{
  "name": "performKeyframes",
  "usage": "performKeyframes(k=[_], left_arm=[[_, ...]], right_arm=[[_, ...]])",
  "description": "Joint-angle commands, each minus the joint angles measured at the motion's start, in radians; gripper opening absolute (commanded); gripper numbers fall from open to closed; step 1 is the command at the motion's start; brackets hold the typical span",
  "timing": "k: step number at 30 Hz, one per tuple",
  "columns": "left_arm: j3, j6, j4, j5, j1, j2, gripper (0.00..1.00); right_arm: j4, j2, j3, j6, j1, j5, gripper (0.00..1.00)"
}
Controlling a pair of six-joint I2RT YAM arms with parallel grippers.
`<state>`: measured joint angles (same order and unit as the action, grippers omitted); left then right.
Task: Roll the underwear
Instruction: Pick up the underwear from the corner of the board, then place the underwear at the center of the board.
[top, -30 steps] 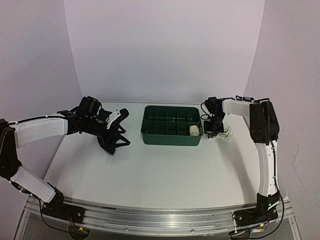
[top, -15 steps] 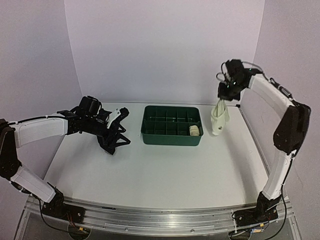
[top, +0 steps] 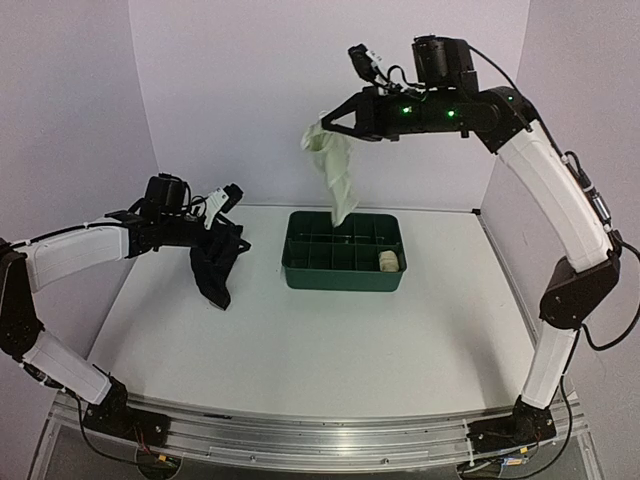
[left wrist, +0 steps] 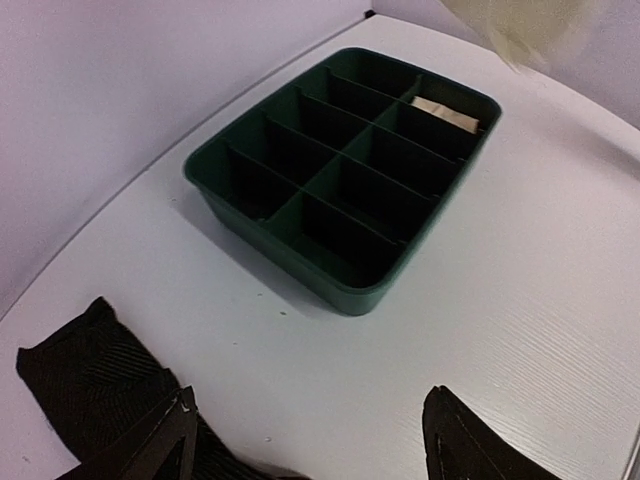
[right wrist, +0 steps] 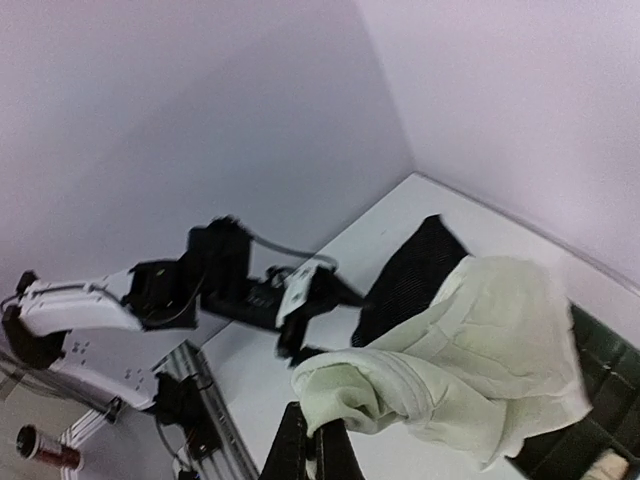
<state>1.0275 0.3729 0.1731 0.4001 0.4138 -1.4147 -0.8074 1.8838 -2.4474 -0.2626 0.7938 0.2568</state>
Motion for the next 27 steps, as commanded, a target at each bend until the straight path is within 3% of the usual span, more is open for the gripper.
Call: performKeyframes(k=[1, 8, 18, 22, 27], left_arm=[[0.034, -0.014, -0.071, -0.106, -0.074, 0.018, 0.77], [-0.001, 0.018, -0.090, -0.116, -0.109, 0.031, 0.76], [-0.021, 0.054, -0.028, 0.164, -0.108, 0.050, 0.75], [-0.012, 0.069, -0.010, 0.214, -0.108, 0.039, 0.75], [0.010, 0.074, -0.006, 0.228, -0.108, 0.036, 0.75]], right_arm=[[0.007, 0.019, -0.012, 0.008, 0.097, 0.161, 0.00], [0.009, 0.038, 0.169, -0.011, 0.193, 0.262, 0.00], [0.012, 0.038, 0.405, 0.083, 0.227, 0.220, 0.00], [0.006, 0.049, 0.373, 0.231, 0.227, 0.117, 0.00], [-0.016, 0.045, 0.320, 0.550, 0.228, -0.008, 0.00]])
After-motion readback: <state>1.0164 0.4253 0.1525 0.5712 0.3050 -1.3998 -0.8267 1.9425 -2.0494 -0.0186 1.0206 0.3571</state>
